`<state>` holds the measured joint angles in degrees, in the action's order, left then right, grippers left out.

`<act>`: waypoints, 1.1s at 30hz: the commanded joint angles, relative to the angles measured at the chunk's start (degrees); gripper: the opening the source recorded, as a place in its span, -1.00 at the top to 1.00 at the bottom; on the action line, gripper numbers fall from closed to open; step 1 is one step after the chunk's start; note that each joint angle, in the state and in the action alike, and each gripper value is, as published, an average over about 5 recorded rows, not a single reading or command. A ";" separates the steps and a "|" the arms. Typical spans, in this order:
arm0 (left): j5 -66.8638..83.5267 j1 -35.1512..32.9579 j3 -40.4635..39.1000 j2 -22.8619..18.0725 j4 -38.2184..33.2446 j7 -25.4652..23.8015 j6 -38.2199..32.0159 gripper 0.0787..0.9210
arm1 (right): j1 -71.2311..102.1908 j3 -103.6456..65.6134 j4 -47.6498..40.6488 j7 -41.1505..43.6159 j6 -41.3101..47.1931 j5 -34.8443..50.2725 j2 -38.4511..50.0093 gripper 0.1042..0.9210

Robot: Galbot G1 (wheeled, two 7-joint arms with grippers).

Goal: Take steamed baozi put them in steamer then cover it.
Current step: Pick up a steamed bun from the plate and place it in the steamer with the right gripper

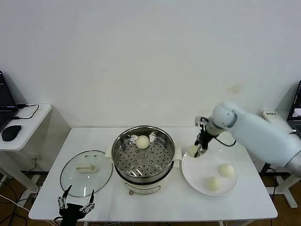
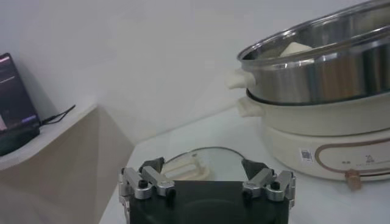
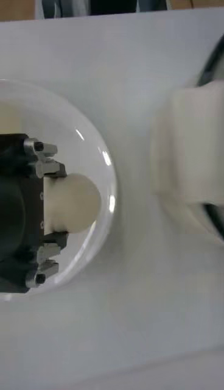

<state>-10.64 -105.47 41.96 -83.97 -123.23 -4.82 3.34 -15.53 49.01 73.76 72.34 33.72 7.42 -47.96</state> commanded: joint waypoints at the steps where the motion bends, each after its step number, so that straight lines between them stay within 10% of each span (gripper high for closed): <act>1: -0.17 0.03 -0.01 0.06 -0.49 0.09 0.41 -0.77 | -17.92 9.21 2.69 1.98 0.58 9.35 -0.49 -0.09; 33: 0.27 -0.61 0.31 -0.31 -2.45 0.17 0.62 -0.77 | -6.98 9.08 -9.56 -1.50 3.83 7.08 -33.36 -0.10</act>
<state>-10.37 -106.05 42.28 -84.28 -125.73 -4.66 3.95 -25.82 58.01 66.50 71.54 37.31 16.57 -75.90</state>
